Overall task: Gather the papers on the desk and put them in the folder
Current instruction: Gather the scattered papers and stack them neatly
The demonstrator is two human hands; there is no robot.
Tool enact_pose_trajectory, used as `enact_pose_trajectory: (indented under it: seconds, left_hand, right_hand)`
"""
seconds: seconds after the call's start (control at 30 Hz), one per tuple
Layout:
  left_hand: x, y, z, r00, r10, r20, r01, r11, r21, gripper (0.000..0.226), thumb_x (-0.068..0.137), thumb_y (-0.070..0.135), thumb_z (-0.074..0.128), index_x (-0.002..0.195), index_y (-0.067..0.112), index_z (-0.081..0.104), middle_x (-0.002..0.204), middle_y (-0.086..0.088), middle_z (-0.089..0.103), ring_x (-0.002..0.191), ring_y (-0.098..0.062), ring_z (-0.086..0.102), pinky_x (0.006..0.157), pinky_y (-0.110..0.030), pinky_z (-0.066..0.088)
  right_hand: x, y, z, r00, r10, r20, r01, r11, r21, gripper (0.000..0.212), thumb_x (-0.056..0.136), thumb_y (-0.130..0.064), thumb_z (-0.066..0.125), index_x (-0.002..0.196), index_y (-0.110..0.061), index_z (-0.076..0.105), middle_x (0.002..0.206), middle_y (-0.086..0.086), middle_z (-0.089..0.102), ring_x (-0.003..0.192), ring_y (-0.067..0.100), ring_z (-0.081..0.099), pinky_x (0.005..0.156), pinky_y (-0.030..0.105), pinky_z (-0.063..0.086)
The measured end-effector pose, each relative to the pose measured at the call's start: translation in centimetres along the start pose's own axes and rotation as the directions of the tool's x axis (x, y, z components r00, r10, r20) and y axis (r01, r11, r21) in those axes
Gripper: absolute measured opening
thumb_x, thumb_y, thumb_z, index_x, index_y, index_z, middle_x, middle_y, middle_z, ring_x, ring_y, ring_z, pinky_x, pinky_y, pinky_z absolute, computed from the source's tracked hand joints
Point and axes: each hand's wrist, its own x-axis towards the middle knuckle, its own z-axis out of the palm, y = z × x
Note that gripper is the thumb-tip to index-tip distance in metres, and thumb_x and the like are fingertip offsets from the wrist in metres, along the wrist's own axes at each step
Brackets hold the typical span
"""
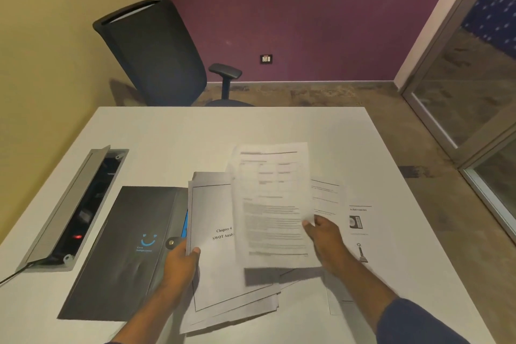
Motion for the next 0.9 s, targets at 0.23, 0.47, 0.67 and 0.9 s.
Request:
enact_pose_trajectory:
  seconds: [0.23,0.47,0.67,0.9]
  left_hand:
    - [-2.2,1.5,-0.6,0.975,-0.021,0.223,0.079,0.964,-0.255,0.018,0.103,0.009,0.046,0.111,0.012,0.062,0.081,0.006,0.08,0.072,-0.009,0.076,0.049,-0.018,0.056]
    - [-3.3,3.2,-1.0,0.9,0.088,0.427,0.049,0.953,-0.3,0.024,0.1,0.017,0.053,0.12,0.022,0.065,0.113,-0.004,0.076,0.102,-0.021,0.073,0.069,-0.026,0.06]
    - [-3.4,4.6,-1.6,0.825,0.138,0.548,-0.084,0.989,-0.124,0.028,0.092,0.013,0.061,0.118,0.02,0.069,0.116,-0.007,0.074,0.108,-0.026,0.07,0.086,-0.041,0.06]
    - [-3.7,7.7,-2.1,0.837,0.242,0.49,-0.107,0.952,-0.286,0.042,0.089,0.024,0.067,0.131,0.017,0.061,0.126,-0.003,0.07,0.118,-0.027,0.065,0.107,-0.05,0.046]
  right_hand:
    - [-3.2,-0.8,3.3,0.993,-0.016,0.117,0.024,0.998,-0.064,0.012,0.083,-0.017,0.075,0.082,-0.007,0.069,0.087,0.008,0.077,0.077,0.024,0.074,0.065,0.031,0.057]
    - [-5.0,-3.7,2.3,0.89,0.074,0.451,-0.175,0.967,0.187,0.035,0.085,-0.007,0.071,0.12,-0.007,0.066,0.116,0.015,0.072,0.107,0.033,0.069,0.088,0.043,0.057]
    - [-5.2,-5.3,1.7,0.912,0.044,0.407,-0.077,0.995,0.065,0.042,0.082,0.007,0.069,0.123,-0.002,0.064,0.119,0.015,0.07,0.108,0.032,0.068,0.1,0.047,0.051]
    - [-6.0,-7.4,2.5,0.941,-0.155,0.301,0.12,0.984,0.131,0.033,0.08,0.002,0.072,0.11,-0.013,0.073,0.108,0.008,0.076,0.101,0.029,0.072,0.089,0.043,0.058]
